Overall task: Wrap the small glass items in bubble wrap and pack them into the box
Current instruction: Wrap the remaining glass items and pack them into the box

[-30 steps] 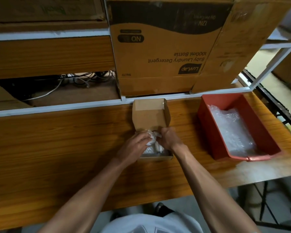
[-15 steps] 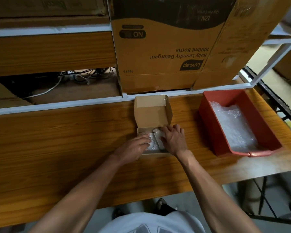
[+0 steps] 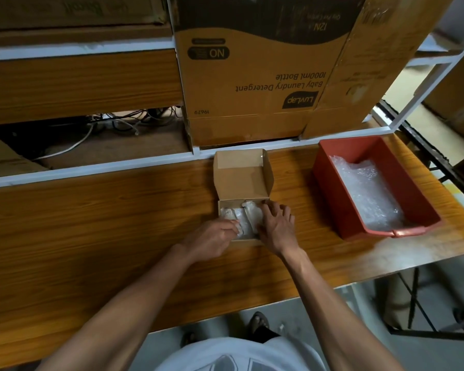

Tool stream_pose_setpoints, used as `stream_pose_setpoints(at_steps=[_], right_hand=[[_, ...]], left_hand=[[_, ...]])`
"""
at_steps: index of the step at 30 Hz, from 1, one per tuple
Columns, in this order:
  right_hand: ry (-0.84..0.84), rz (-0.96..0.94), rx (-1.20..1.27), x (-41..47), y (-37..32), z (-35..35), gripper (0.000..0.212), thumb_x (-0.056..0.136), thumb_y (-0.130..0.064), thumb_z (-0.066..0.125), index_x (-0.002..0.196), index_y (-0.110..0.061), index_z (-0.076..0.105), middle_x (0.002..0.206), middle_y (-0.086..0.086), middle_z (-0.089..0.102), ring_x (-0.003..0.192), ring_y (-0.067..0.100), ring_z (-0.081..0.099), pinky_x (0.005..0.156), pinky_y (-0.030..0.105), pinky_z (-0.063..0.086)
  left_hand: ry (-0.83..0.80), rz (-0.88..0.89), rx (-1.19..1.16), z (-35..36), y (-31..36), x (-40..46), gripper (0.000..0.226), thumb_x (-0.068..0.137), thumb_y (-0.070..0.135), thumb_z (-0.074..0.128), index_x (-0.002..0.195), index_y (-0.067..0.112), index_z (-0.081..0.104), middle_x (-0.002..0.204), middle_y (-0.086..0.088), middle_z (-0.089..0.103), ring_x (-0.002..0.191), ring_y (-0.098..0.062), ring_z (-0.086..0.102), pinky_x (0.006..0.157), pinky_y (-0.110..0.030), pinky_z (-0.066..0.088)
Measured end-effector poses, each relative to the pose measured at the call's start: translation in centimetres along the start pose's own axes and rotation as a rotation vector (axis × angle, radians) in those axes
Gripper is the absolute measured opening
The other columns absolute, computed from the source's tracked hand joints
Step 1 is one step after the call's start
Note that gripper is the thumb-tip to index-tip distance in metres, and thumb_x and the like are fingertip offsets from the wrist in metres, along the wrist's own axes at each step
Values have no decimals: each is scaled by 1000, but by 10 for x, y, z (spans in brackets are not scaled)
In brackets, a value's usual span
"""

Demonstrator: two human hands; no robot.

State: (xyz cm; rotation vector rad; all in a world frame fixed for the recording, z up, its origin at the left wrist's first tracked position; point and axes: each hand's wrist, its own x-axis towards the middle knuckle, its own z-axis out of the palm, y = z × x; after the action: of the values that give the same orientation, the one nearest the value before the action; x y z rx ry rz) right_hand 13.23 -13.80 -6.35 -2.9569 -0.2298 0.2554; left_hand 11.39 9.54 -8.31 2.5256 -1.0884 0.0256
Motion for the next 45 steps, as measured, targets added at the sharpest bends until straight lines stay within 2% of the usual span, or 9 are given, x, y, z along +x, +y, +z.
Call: stream_pose_setpoints(at_steps=[3,5,8,12,19,24,35,41,45], right_hand=[[8,25,12,1,-5,-2,61,96,-39,67,148,-22,39,147,9,47,129,36,40,100,47,40],[14,44,31,3,-7,-3,63,96,-41,67,148,-23,37,145,10,52,130,37,41,100,48,40],[27,61,7,8,-10,0,66,95,-48,67,148,-24,36,142,9,59,130,38,43,98,47,40],[36,80,-74,17,-12,6,75,95,-59,64,154,-23,33,138,9,65,133,38,43,99,48,38],[29,120,-96,27,-18,11,80,92,-64,62,148,-16,31,117,12,74,128,35,49,99,48,37],[35,111,-102,26,-16,4,76,90,-61,63,142,-14,35,115,13,72,125,35,51,98,48,35],[53,134,-172,23,-18,-4,77,89,-66,66,141,-14,42,112,6,74,121,30,64,120,54,28],[283,132,34,8,-3,-4,45,93,-57,67,124,-25,56,94,5,77,103,31,69,97,46,47],[323,193,196,-5,9,-15,32,99,-54,57,118,-29,58,91,1,76,98,29,66,88,43,49]], left_hand=[[149,-192,-157,-6,6,-6,21,93,18,77,115,20,77,125,3,66,115,-9,61,98,-25,53],[186,-378,-141,-9,4,-4,31,93,36,78,123,27,72,128,9,60,116,-8,53,97,-34,52],[2,-558,69,-17,0,5,70,87,69,69,148,37,54,146,12,52,132,-14,38,104,-41,36],[-203,-598,96,-24,-2,23,93,81,84,61,158,37,39,158,11,43,131,-18,32,99,-43,29],[-370,-624,70,-25,-9,47,97,78,78,68,159,35,37,159,6,45,133,-25,32,101,-46,25],[-327,-586,22,-29,-13,49,95,76,69,77,157,40,38,154,7,47,130,-21,33,99,-44,25],[-364,-497,57,-37,-6,52,91,87,53,79,163,34,33,168,8,35,140,-21,33,109,-47,28],[-266,-568,-54,-41,0,41,87,87,48,80,161,38,36,163,8,43,138,-20,39,108,-48,31],[-142,-652,-159,-46,6,41,72,88,43,82,152,36,50,155,8,53,143,-22,41,117,-52,32]])
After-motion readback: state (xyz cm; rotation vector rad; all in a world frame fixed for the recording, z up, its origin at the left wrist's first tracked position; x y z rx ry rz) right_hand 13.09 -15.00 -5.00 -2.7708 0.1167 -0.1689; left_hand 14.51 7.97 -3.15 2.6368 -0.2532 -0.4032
